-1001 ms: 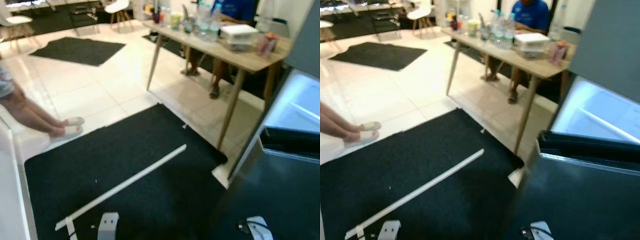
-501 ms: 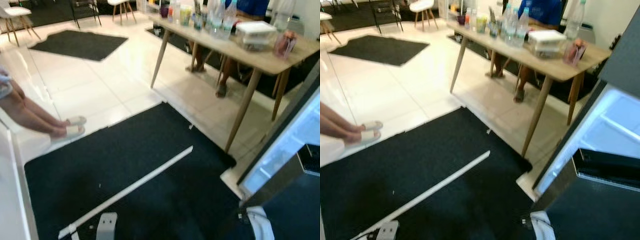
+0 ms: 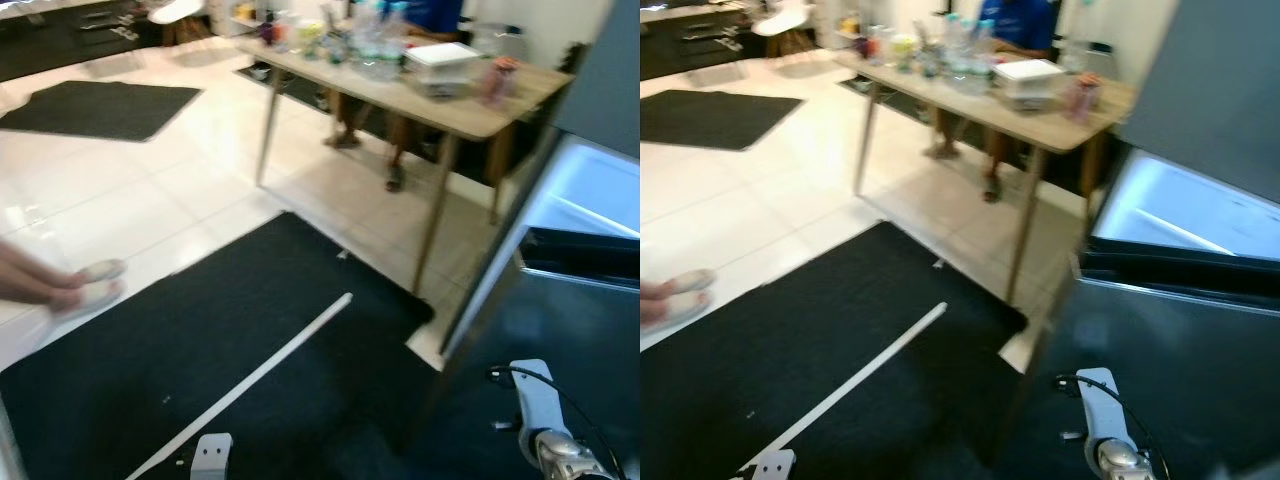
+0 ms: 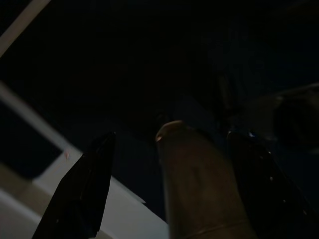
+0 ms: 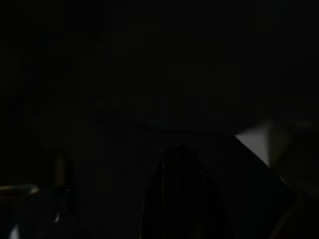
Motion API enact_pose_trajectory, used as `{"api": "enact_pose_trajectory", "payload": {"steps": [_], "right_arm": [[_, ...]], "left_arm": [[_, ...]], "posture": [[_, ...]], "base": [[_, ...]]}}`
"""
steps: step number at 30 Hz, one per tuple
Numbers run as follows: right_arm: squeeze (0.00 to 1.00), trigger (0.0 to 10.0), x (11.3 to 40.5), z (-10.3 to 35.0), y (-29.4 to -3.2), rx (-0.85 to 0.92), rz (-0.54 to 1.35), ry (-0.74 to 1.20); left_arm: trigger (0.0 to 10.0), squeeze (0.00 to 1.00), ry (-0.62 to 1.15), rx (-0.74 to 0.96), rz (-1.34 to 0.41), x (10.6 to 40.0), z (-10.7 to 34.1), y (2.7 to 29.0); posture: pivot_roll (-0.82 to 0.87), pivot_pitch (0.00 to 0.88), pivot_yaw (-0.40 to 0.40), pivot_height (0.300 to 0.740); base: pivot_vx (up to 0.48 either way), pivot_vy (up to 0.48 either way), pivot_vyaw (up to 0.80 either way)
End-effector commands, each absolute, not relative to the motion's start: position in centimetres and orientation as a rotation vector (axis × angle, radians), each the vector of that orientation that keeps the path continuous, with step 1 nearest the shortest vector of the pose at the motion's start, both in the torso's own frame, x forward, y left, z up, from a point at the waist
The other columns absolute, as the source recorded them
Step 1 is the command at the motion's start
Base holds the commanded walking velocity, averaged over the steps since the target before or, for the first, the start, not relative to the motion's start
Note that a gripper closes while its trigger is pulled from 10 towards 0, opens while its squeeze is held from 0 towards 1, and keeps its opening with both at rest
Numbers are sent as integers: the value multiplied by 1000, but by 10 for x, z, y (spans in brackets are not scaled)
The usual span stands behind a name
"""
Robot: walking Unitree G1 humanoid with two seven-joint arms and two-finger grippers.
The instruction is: Restocking fridge
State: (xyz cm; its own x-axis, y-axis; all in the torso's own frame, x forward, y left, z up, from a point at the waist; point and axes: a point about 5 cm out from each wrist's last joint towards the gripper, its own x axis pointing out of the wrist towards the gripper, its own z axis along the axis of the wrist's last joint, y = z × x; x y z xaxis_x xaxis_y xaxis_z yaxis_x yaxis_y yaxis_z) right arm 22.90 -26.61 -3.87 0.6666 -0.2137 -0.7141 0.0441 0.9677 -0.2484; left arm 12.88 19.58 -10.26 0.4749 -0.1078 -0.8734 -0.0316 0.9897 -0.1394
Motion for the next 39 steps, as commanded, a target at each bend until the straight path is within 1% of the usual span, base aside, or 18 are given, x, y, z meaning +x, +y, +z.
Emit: {"api": "enact_pose_trajectory", "payload": {"steps": [1,2,3,4,8,13,15,22,24,28,29,30,31,33,34,35,37,39], "right_arm": [[0,10000,246,-28,-260,-213,-139,769],[0,10000,246,-28,-260,-213,-139,769],[0,10000,258,-20,-257,-209,-134,729],[0,10000,258,-20,-257,-209,-134,729],[0,10000,288,3,-245,-231,-101,623],[0,10000,293,5,-239,-242,-70,615],[0,10000,283,-7,-234,-254,-40,670],[0,10000,257,-31,-227,-277,8,769],[0,10000,246,-39,-227,-271,9,805],[0,10000,235,-47,-229,-271,10,840],[0,10000,221,-55,-232,-284,10,887],[0,10000,221,-55,-232,-284,10,887],[0,10000,215,-59,-234,-290,9,910],[0,10000,215,-59,-234,-290,9,910],[0,10000,200,-66,-237,-294,1,956],[0,10000,193,-70,-238,-291,-4,978],[0,10000,188,-72,-239,-288,-7,991],[0,10000,171,-80,-243,-283,-24,1047]], "left_arm": [[10000,0,1087,-158,-43,124,-104,193],[10000,0,1087,-158,-43,124,-104,193],[10000,0,1088,-158,-42,123,-105,193],[10000,0,1088,-158,-42,123,-105,193],[10000,0,1086,-160,-37,124,-104,194],[10000,0,1086,-164,-33,123,-105,193],[10000,0,1095,-153,-39,120,-106,192],[10000,0,1096,-144,-52,120,-106,191],[10000,0,1095,-139,-54,120,-106,191],[10000,0,1093,-134,-55,120,-106,192],[10000,0,1092,-130,-57,121,-105,193],[10000,0,1092,-130,-57,121,-105,193],[10000,0,1092,-129,-58,121,-105,193],[10000,0,1092,-129,-58,121,-105,193],[10000,0,1091,-126,-61,122,-105,193],[10000,0,1091,-125,-62,122,-105,193],[10000,0,1091,-124,-63,122,-105,193],[10000,0,1093,-122,-67,121,-105,193]], "posture": [[-50,0,-30,740],[-50,0,-30,740],[-48,0,-30,740],[-48,0,-30,740],[-44,0,-33,740],[-43,0,-36,740],[-43,0,-38,740],[-44,0,-39,740],[-45,0,-39,740],[-46,0,-38,740],[-49,0,-36,740],[-49,0,-36,740],[-50,0,-35,740],[-50,0,-35,740],[-51,0,-35,740],[-53,0,-32,740],[-53,0,-32,740],[-51,0,-32,740]], "base": [[0,0,-750],[0,0,-750],[0,0,-750],[0,0,-750],[0,0,-563],[0,0,0],[0,0,0],[0,0,0],[266,0,0],[286,0,0],[334,0,0],[334,0,0],[341,0,0],[341,0,0],[337,0,0],[337,0,0],[337,0,0],[341,0,0]]}}
